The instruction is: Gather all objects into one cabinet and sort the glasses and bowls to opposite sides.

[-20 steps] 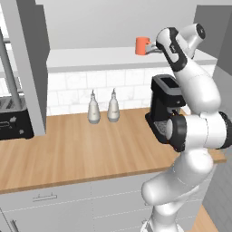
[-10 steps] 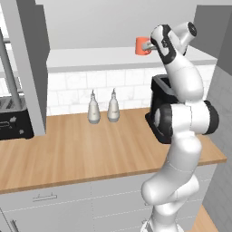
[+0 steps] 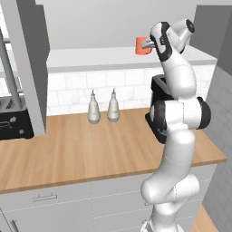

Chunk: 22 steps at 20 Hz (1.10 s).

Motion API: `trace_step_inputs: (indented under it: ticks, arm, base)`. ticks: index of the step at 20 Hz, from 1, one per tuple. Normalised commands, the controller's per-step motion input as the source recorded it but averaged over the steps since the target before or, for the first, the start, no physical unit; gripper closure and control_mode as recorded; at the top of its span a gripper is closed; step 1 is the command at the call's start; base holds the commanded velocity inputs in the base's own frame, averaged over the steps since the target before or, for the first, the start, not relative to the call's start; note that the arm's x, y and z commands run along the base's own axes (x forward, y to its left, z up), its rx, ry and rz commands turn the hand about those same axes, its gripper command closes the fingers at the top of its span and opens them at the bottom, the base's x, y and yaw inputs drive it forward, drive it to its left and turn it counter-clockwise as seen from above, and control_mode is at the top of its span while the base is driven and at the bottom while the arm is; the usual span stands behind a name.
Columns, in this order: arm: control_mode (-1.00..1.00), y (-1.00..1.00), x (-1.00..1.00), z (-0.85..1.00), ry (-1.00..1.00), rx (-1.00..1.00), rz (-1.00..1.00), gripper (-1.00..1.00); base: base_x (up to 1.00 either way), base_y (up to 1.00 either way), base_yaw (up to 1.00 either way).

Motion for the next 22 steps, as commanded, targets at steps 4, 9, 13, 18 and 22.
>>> trace_step_inputs:
  ticks: [4,9,13,18,22]
  arm:
    - [-1.0,0.0,0.0,-0.04,-0.03,0.0,0.0,-1.0]
    - [-1.0,0.14,0.0,-0.15,-0.05,0.0,0.0,-1.0]
    - [-1.0,0.21,0.0,-0.2,-0.08,0.0,0.0,1.0]
    - [-1.0,0.01,0.0,-0.07,-0.07,0.0,0.0,1.0]
    - [-1.0,0.0,-0.08,-0.05,-0.03,0.0,0.0,1.0]
  base:
    - [0.0,0.0,0.0]
    - [0.0,0.0,0.0]
    - [0.0,0.0,0.0]
    - [0.0,0.0,0.0]
    - [0.0,0.0,0.0]
